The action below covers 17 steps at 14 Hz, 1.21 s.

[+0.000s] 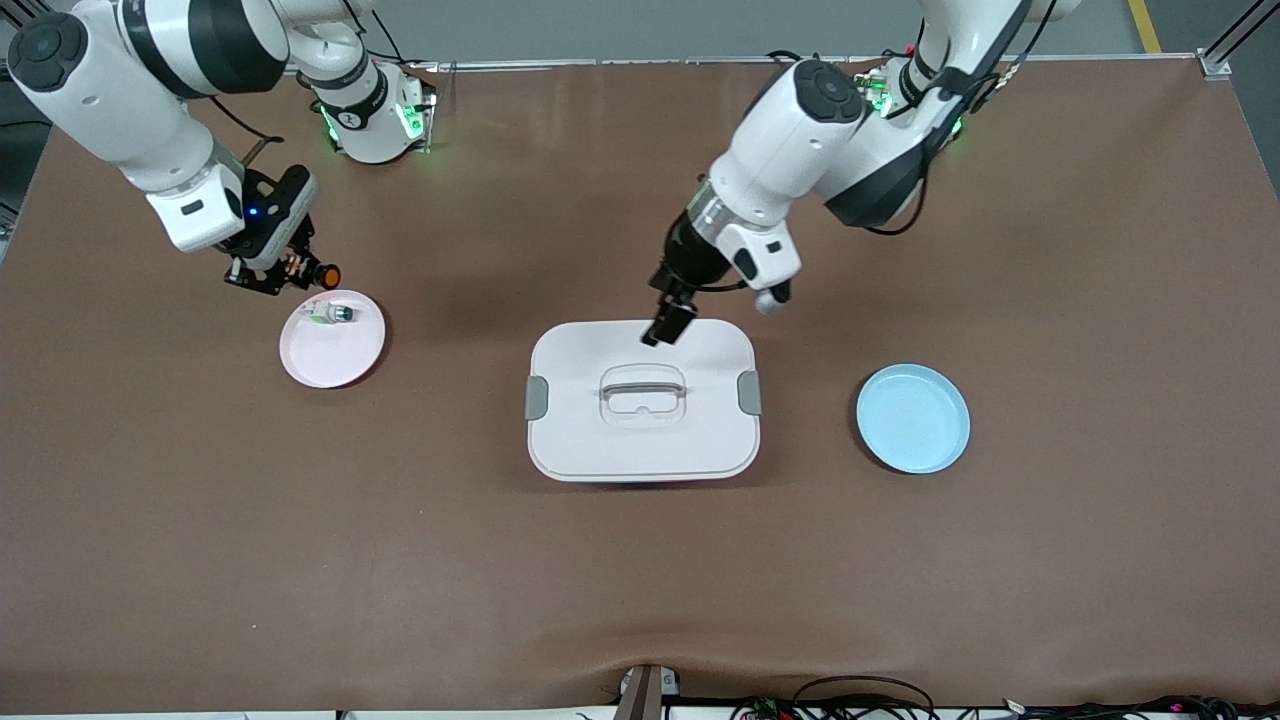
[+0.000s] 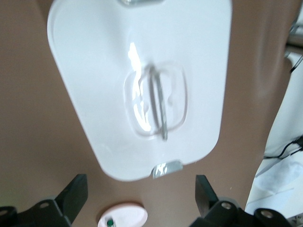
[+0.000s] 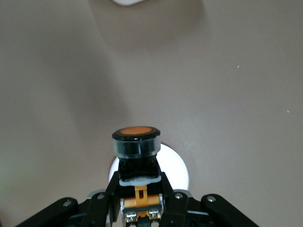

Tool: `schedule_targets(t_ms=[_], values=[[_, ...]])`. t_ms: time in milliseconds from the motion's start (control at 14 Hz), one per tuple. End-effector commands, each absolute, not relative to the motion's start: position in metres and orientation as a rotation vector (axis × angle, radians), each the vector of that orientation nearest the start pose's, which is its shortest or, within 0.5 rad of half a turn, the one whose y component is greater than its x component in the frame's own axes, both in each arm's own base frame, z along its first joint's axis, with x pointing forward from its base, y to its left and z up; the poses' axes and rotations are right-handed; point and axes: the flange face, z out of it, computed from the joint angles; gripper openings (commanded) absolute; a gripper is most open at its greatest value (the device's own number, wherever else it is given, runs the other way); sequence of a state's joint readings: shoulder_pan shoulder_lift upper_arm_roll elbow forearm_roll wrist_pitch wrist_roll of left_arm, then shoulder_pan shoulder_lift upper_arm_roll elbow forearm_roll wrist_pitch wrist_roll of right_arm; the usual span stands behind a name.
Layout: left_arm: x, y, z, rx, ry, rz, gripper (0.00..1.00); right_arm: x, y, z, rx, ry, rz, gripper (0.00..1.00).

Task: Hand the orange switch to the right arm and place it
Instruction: 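Carry the switch with the right gripper while the left gripper withdraws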

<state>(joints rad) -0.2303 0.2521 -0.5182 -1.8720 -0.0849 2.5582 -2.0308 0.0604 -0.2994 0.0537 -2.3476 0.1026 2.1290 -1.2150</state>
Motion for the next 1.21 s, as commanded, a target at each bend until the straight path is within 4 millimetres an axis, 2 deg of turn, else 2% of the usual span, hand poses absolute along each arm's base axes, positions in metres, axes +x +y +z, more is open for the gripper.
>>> schedule_targets(t_ms=[0, 214, 499, 712, 855, 1140], values=[[0.483, -0.385, 0.448, -2.862, -2.171, -0.016, 1.00, 0.464, 0.029, 0.434, -2.430, -2.000, -0.148, 0.00], [0.487, -0.349, 0.444, -2.975, -1.949, -0.148, 1.00, 0.459, 0.012, 0.398, -2.417, -2.046, -0.162, 0.00], [0.510, -0.291, 0.447, -3.056, -1.697, -0.277, 1.00, 0.461, 0.007, 0.345, -2.381, -2.096, -0.085, 0.00], [0.526, -0.239, 0.438, -3.101, -1.339, -0.253, 1.00, 0.445, 0.001, 0.301, -2.393, -2.091, -0.087, 0.00], [0.534, -0.206, 0.439, -3.142, -1.085, -0.249, 1.00, 0.438, -0.006, 0.286, -2.384, -2.094, -0.076, 0.00], [0.549, -0.133, 0.433, -3.198, -0.559, -0.215, 1.00, 0.438, -0.034, 0.252, -2.364, -2.135, -0.094, 0.00]])
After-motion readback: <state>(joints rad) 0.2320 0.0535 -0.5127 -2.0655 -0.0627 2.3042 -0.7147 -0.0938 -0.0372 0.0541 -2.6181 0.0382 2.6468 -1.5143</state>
